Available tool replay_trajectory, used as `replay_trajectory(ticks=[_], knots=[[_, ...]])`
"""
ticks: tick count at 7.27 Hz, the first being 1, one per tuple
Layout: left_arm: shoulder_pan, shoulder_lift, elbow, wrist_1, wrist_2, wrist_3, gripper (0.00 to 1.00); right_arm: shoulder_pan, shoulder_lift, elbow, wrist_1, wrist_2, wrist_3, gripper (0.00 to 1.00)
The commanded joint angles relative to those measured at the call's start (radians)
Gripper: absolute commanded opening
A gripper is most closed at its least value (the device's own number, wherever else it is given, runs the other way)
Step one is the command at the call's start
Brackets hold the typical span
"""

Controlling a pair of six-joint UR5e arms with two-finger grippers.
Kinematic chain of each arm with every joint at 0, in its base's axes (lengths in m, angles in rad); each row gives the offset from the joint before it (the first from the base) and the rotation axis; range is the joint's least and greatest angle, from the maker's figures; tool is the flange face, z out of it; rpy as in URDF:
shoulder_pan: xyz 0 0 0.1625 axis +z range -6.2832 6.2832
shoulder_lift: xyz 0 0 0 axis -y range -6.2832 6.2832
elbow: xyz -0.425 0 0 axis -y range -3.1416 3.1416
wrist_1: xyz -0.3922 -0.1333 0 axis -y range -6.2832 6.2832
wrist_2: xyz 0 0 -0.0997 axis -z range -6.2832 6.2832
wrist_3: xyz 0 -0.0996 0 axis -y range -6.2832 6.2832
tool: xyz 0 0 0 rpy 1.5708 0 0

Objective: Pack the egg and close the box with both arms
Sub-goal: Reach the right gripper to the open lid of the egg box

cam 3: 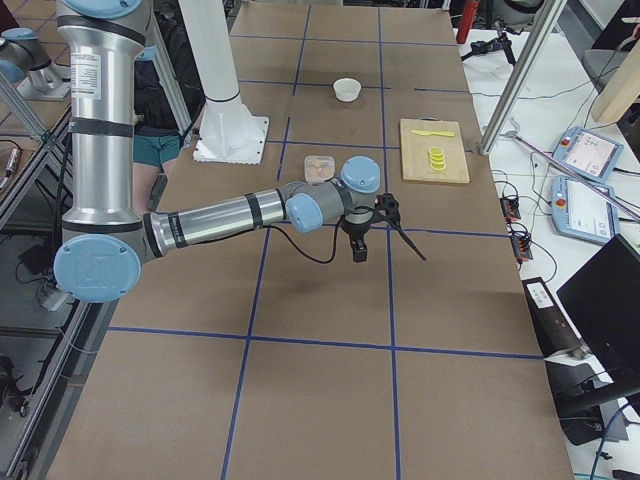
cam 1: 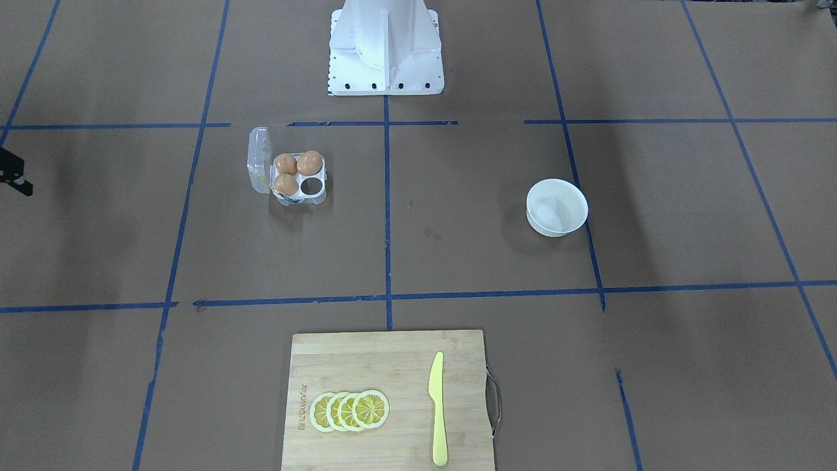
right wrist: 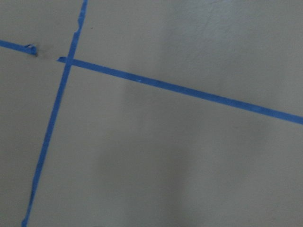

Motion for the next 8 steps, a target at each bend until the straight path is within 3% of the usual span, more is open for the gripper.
replay_trajectory(ticks=[1,2,5,6,8], knots=[[0.002,-0.004,-0.006,-0.007,-0.032,-0.001,1.00,-0.249,-0.011,0.108,0.005,-0.123,0.272,1.00],[0.002,-0.007,-0.008,-0.007,-0.037,-0.002,1.00,-0.388,0.007,0.142,0.008,-0.222,0.443,1.00],[0.002,-0.014,-0.011,-0.005,-0.037,-0.002,1.00,-0.632,0.162,0.147,0.016,-0.387,0.734,1.00],[0.002,-0.015,-0.012,-0.004,-0.037,-0.002,1.00,-0.643,0.237,0.141,0.027,-0.393,0.806,1.00],[0.002,-0.021,-0.011,-0.004,-0.037,-0.002,1.00,-0.631,0.247,0.148,0.264,-0.392,0.859,1.00]])
